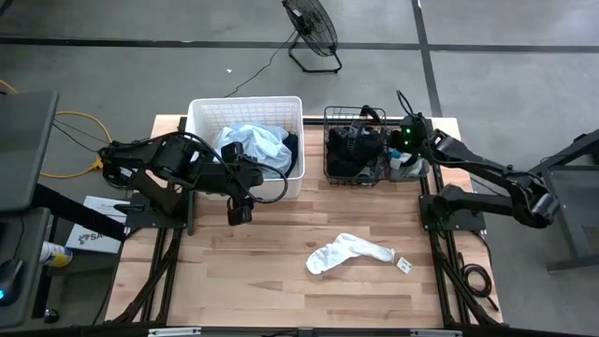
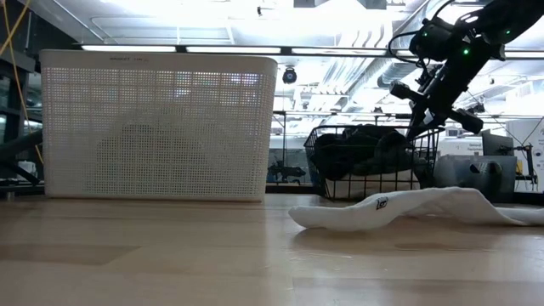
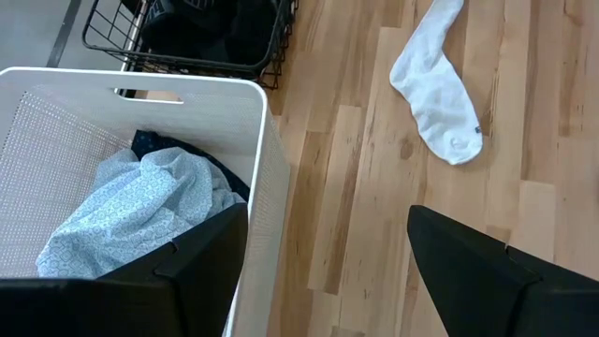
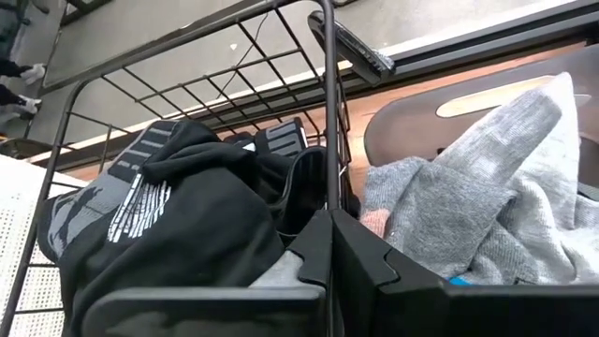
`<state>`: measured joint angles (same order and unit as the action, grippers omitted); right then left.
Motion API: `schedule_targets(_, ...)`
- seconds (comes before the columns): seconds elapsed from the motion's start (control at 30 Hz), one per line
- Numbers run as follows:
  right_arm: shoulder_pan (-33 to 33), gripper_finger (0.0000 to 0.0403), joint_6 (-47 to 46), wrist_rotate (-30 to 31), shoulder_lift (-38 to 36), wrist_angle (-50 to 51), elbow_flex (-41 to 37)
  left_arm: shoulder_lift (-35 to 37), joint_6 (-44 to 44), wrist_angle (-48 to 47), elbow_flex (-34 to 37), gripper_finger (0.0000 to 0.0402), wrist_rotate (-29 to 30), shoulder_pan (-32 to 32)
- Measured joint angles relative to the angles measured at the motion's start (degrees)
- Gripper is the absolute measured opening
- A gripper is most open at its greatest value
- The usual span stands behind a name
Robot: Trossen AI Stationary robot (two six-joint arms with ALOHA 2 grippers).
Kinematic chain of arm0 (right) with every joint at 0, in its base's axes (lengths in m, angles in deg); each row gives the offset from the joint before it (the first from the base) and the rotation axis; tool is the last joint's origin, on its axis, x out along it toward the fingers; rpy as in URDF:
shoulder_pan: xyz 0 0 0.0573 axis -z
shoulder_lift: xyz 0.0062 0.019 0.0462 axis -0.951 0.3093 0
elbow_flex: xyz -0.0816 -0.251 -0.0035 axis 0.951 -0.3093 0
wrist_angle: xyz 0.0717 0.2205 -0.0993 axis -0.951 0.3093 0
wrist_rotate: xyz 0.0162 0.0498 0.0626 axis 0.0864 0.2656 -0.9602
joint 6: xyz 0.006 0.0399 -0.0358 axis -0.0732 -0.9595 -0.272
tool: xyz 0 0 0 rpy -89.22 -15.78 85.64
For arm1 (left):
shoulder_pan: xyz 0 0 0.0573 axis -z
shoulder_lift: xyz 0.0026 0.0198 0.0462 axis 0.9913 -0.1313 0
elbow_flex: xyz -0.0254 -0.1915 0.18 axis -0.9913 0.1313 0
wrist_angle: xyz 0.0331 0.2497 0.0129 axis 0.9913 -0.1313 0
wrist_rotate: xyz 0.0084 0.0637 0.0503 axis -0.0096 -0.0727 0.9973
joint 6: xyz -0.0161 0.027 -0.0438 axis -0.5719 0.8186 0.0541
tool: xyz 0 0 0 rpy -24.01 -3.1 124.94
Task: Pick & Place Cloths
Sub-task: Put the dark gray sock into the black bin
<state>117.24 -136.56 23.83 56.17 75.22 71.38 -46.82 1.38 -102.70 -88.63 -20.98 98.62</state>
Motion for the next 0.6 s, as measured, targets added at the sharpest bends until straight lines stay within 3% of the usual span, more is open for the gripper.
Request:
schedule_targets(0.4, -0.26, 0.0003, 0.43, 1.08, -1.79, -1.35, -0.12, 0.00, 0.00, -0.98, 0.00, 0.0289, -0.02, 0.00)
schedule_targets(0.6, -0.26, 0.0003, 1.85, 5.07, -3.11, 3.50, -0.12, 0.00, 0.00, -0.96, 0.00, 0.0289, -0.02, 0.00)
